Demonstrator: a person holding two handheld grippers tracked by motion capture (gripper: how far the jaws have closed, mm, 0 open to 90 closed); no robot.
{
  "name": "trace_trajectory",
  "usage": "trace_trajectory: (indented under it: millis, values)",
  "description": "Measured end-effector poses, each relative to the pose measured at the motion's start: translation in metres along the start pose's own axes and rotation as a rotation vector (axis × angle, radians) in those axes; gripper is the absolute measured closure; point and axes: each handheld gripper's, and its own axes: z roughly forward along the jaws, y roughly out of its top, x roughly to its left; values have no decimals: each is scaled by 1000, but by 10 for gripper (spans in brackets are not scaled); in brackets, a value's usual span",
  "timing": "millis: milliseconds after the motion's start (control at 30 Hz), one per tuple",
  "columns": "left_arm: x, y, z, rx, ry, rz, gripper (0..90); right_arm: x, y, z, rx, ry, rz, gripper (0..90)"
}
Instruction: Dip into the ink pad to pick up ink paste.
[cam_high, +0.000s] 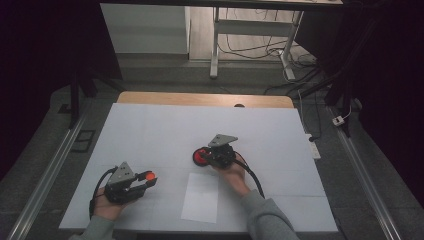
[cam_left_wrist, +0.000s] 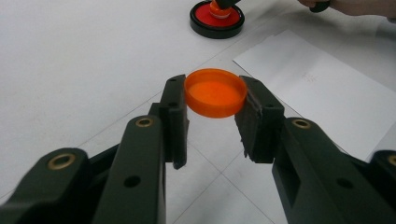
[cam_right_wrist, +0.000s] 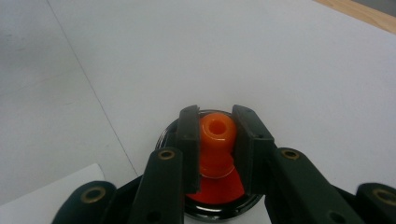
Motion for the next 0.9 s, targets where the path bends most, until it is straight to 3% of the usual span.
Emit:
trace_trajectory:
  millis: [500, 900]
  values:
    - [-1, 1, -2, -7, -1, -2, 647, 1, -2, 0, -12, -10, -9, 730]
    - [-1, 2, -3, -9, -1, -3, 647, 1, -5, 0, -34, -4, 11, 731]
